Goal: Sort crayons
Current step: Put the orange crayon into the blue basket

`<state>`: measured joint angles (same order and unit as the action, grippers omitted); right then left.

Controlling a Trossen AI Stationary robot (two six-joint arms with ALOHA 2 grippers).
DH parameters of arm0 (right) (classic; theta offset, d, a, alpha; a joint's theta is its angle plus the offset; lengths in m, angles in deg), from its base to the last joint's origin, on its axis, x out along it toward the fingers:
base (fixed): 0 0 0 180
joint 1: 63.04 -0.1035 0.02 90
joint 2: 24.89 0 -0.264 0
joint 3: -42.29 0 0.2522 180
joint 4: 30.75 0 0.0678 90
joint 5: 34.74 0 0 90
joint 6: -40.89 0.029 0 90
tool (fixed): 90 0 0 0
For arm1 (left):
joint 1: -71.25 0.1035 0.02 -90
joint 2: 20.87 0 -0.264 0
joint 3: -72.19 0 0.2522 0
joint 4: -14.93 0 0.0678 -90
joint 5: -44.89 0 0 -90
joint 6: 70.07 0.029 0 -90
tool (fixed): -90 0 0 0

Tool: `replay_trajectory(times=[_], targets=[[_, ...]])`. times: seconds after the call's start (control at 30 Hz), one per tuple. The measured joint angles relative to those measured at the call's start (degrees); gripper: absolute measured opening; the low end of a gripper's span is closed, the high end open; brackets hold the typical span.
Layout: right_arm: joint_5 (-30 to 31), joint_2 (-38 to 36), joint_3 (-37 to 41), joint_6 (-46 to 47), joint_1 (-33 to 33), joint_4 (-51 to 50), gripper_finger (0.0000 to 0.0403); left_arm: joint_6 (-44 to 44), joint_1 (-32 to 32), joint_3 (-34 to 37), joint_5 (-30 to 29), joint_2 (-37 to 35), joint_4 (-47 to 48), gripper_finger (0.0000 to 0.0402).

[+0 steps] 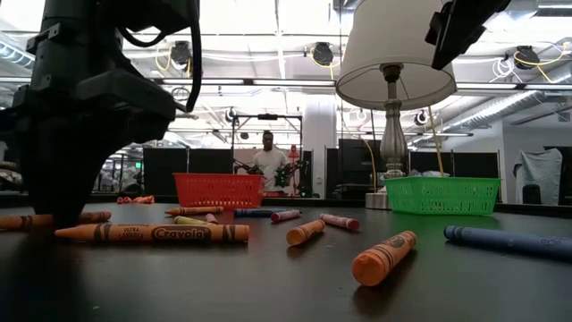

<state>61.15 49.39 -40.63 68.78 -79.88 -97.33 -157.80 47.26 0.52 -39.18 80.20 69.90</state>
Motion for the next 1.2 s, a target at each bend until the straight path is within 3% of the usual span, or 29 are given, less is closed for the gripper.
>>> replay_trajectory(times=[0.23, 0.5, 0.8, 1.2], targets=[[0.00, 0.00, -0.02, -0.14, 0.00, 0.55, 0.0121, 0.59, -0.03, -0.46, -1.06, 0.09, -0.27, 0.0008], [0.01, 0.00, -0.02, -0.29, 0.00, 0.70, 0.0121, 1.54, 0.13, -2.14, -1.70, -0.70, -0.23, 0.0008], [0.17, 0.00, -0.09, -0.73, 0.00, 1.18, 0.0121, 1.69, 0.28, -5.84, -4.72, -7.74, -0.35, 0.0008], [1.77, 0.00, -0.09, -1.64, 0.02, 2.49, 0.0121, 17.88, 0.26, -11.06, -9.71, -17.85, -1.66, 0.0008]])
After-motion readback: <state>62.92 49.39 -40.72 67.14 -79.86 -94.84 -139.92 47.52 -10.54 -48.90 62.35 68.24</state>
